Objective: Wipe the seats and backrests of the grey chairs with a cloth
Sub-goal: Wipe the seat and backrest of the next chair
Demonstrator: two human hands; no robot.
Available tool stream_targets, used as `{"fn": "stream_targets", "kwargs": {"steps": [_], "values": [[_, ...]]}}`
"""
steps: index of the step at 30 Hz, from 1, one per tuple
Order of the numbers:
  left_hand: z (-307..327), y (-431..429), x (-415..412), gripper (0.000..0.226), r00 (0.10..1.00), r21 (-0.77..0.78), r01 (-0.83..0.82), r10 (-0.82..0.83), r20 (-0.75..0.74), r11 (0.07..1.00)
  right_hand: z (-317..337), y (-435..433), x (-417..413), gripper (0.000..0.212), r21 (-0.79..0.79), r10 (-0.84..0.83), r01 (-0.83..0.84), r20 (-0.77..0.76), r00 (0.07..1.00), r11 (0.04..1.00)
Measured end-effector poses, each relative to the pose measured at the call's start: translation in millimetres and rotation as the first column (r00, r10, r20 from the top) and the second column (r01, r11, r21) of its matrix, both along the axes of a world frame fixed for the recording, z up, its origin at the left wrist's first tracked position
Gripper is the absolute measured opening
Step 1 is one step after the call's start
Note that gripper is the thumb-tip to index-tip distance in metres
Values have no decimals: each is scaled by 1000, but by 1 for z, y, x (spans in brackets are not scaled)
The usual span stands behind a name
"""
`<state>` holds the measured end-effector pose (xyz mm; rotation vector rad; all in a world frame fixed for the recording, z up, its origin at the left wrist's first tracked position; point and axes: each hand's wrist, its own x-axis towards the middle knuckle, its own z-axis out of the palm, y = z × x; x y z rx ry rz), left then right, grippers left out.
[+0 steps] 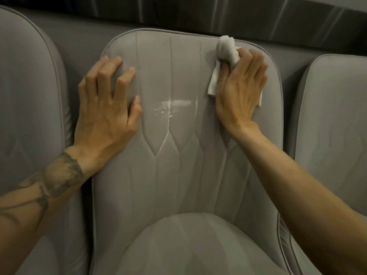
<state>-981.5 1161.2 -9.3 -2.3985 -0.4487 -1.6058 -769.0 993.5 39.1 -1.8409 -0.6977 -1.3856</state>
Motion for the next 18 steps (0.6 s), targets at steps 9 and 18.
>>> {"fn": "stream_targets", "kwargs": {"steps": [9, 18], "values": [[-2, 1, 0, 52, 1000, 8, 8, -8, 6, 1000, -90, -40, -17, 40, -381, 163, -142, 23, 986, 914], [-5, 4, 2, 51, 1000, 19, 6, -7, 17, 1000, -152, -31, -37, 39, -330, 106, -108, -23, 994, 938]]}}
